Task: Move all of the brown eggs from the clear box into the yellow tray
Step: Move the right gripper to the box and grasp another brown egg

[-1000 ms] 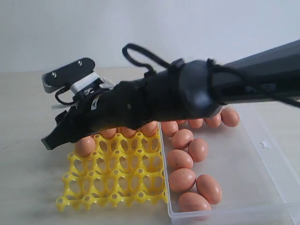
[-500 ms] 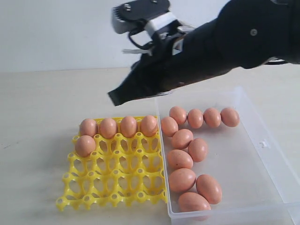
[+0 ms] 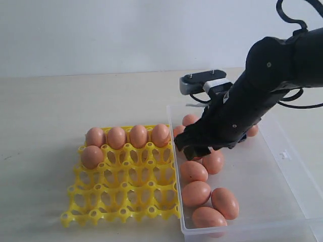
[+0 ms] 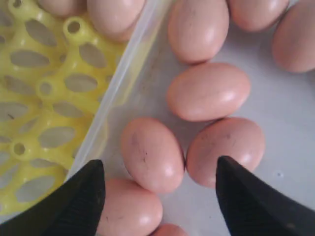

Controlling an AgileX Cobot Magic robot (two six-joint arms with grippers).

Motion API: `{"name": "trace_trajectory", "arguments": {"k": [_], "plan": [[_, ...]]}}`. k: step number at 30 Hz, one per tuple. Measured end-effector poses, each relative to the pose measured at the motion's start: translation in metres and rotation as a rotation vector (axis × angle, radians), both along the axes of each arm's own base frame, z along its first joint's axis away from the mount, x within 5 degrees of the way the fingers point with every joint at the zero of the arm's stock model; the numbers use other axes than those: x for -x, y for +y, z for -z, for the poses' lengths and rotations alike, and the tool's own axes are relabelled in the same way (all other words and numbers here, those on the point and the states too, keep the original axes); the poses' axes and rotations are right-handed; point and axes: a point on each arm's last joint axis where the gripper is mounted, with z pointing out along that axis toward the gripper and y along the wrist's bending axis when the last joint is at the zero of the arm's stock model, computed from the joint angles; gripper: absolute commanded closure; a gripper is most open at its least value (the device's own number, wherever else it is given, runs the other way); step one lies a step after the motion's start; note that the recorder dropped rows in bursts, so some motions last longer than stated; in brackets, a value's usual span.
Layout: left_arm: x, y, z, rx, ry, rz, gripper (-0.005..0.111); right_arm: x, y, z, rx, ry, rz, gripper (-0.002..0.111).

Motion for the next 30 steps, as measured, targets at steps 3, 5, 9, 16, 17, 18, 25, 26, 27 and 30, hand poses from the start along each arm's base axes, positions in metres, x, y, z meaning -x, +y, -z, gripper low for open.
{"name": "trace_trajectory", "arguments": {"k": [3,5,9,16,17,18,25,26,27,30], "plan": [[0.0,0.0,0.0,0.0,0.0,0.0,0.107,0.006,-0.003,0.007,0.049,0.082,-0.022,0.046],[0.0,0.0,0.0,0.0,0.0,0.0,0.107,0.015,-0.007,0.01,0.071,0.128,-0.03,0.049],[0.0,0.0,0.0,0.0,0.0,0.0,0.107,0.035,-0.019,0.015,0.089,0.178,-0.002,0.049],[0.0,0.0,0.0,0.0,0.0,0.0,0.107,0.037,-0.022,0.025,0.069,0.128,0.029,0.049],[0.0,0.0,0.0,0.0,0.0,0.0,0.107,0.036,-0.021,0.028,0.065,0.131,0.035,0.049],[0.0,0.0,0.0,0.0,0.0,0.0,0.107,0.036,-0.02,0.031,0.063,0.139,0.038,0.049],[0.0,0.0,0.0,0.0,0.0,0.0,0.107,0.035,-0.019,0.044,0.085,0.184,0.034,0.049],[0.0,0.0,0.0,0.0,0.0,0.0,0.107,0.035,-0.019,0.045,0.086,0.186,0.034,0.049],[0.0,0.0,0.0,0.0,0.0,0.0,0.107,0.035,-0.019,0.045,0.087,0.188,0.034,0.049],[0.0,0.0,0.0,0.0,0.0,0.0,0.107,0.035,-0.019,0.049,0.093,0.197,0.035,0.049]]}}
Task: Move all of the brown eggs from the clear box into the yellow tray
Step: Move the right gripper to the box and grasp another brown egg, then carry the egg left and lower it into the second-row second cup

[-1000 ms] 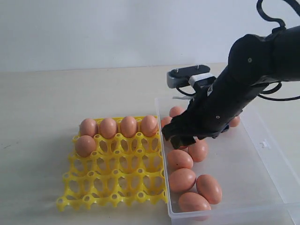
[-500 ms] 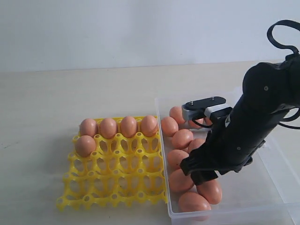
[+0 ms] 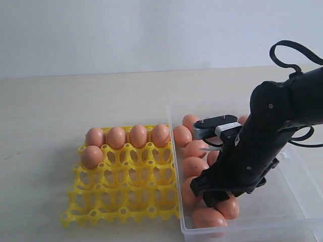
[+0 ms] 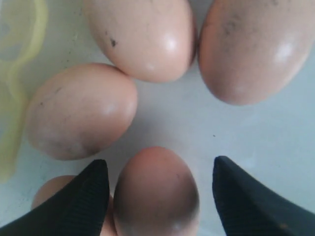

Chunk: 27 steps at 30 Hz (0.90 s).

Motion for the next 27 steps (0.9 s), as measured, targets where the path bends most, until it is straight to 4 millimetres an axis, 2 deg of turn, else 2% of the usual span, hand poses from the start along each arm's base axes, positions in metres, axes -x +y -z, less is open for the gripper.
{"name": "trace_trajectory", "arguments": {"k": [2,5,8,12,13,16,18,21,24,27], "plan": [[0.0,0.0,0.0,0.0,0.0,0.0,0.107,-0.001,0.0,0.005,0.004,0.004,0.002,0.05],[0.0,0.0,0.0,0.0,0.0,0.0,0.107,-0.003,0.001,0.013,0.014,0.015,0.004,0.058],[0.0,0.0,0.0,0.0,0.0,0.0,0.107,-0.004,0.001,0.014,0.012,0.006,0.006,0.075],[0.0,0.0,0.0,0.0,0.0,0.0,0.107,-0.005,0.002,0.015,0.009,-0.004,0.006,0.105],[0.0,0.0,0.0,0.0,0.0,0.0,0.107,-0.005,0.002,0.015,0.007,-0.012,-0.001,0.108],[0.0,0.0,0.0,0.0,0.0,0.0,0.107,-0.007,0.002,0.011,-0.005,-0.051,-0.023,0.108],[0.0,0.0,0.0,0.0,0.0,0.0,0.107,-0.009,0.002,0.003,-0.016,-0.094,-0.036,0.108],[0.0,0.0,0.0,0.0,0.0,0.0,0.107,-0.011,0.001,-0.02,-0.053,-0.197,-0.043,0.108],[0.0,0.0,0.0,0.0,0.0,0.0,0.107,-0.011,0.002,-0.05,-0.119,-0.343,-0.034,0.108],[0.0,0.0,0.0,0.0,0.0,0.0,0.107,-0.01,0.01,-0.078,-0.199,-0.512,-0.047,0.108]]}}
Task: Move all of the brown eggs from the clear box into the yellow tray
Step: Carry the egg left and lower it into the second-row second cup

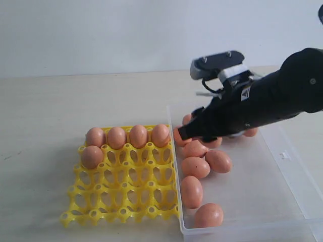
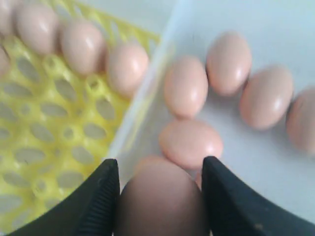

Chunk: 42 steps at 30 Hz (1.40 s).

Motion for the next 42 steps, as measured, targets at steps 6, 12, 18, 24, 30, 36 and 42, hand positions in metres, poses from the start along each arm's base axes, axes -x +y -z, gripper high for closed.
{"name": "trace_trajectory", "arguments": {"k": [6,12,18,24,30,36,42], "plan": [[0.0,0.0,0.0,0.0,0.0,0.0,0.107,0.006,0.037,-0.031,-0.192,-0.299,-0.047,0.108],[0.0,0.0,0.0,0.0,0.0,0.0,0.107,0.005,0.071,-0.011,-0.257,-0.405,-0.081,0.108],[0.0,0.0,0.0,0.0,0.0,0.0,0.107,-0.012,0.104,0.026,-0.244,-0.369,-0.091,0.108],[0.0,0.0,0.0,0.0,0.0,0.0,0.107,-0.026,0.136,0.042,-0.262,-0.344,-0.103,0.108],[0.0,0.0,0.0,0.0,0.0,0.0,0.107,-0.029,0.144,0.053,-0.278,-0.297,-0.078,0.108],[0.0,0.0,0.0,0.0,0.0,0.0,0.107,-0.029,0.145,0.064,-0.275,-0.258,-0.056,0.108],[0.0,0.0,0.0,0.0,0.0,0.0,0.107,-0.025,0.149,0.072,-0.274,-0.233,-0.051,0.108]]}}
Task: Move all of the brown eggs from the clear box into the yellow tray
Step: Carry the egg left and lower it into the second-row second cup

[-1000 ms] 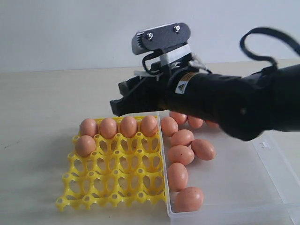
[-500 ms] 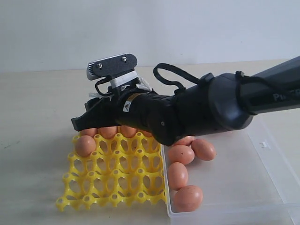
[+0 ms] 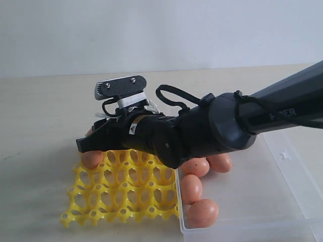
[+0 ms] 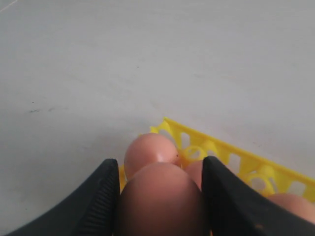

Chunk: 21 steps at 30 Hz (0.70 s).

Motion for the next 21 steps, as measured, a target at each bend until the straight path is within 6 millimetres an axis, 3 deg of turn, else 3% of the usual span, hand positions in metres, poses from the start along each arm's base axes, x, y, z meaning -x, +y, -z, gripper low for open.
{"name": "trace_trajectory", "arguments": {"k": [21], "plan": [[0.0,0.0,0.0,0.0,0.0,0.0,0.107,0.0015,0.0004,0.008,0.017,0.034,0.0,0.105]]}}
